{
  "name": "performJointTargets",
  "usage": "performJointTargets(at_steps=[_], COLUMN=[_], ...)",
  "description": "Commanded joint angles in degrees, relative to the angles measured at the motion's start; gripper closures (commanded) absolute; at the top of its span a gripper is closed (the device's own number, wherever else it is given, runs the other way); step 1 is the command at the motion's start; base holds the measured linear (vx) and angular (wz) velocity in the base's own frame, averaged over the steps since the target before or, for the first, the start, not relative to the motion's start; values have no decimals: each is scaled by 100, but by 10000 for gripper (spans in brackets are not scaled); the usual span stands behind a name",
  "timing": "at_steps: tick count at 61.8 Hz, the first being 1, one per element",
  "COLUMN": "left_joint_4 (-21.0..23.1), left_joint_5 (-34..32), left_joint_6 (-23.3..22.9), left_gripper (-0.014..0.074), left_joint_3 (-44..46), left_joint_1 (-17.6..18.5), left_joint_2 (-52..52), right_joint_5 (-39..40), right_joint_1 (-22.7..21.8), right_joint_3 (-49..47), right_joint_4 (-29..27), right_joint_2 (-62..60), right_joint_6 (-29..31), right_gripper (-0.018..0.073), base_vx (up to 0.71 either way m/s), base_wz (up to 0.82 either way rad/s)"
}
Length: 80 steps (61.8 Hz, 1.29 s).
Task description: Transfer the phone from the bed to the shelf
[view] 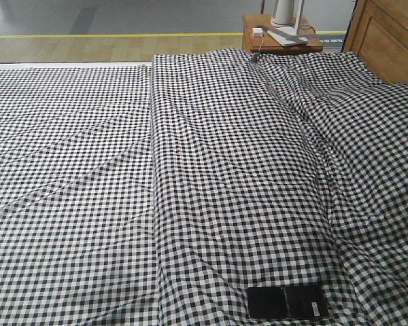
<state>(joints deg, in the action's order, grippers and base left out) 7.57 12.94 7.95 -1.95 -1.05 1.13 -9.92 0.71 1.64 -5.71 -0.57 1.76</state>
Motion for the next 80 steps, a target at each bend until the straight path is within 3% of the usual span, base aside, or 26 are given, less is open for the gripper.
performJointTargets(at_steps=[1, 80], left_joint_4=[34, 34], left_joint_5=[-389, -389], left_joint_6=[-22, -22], left_gripper=[596, 596], left_joint_3=[-3, -3], left_joint_1=[16, 16], left_joint_2=[29, 29], right_joint_5=[396, 417], right_joint_1=[3, 3], right_joint_3=[39, 39], right_joint_4=[65, 65], right_joint_2=[-44, -44], right_joint_6=[25, 177], right_gripper=[564, 564], base_vx=[0, 0], base_wz=[0, 0])
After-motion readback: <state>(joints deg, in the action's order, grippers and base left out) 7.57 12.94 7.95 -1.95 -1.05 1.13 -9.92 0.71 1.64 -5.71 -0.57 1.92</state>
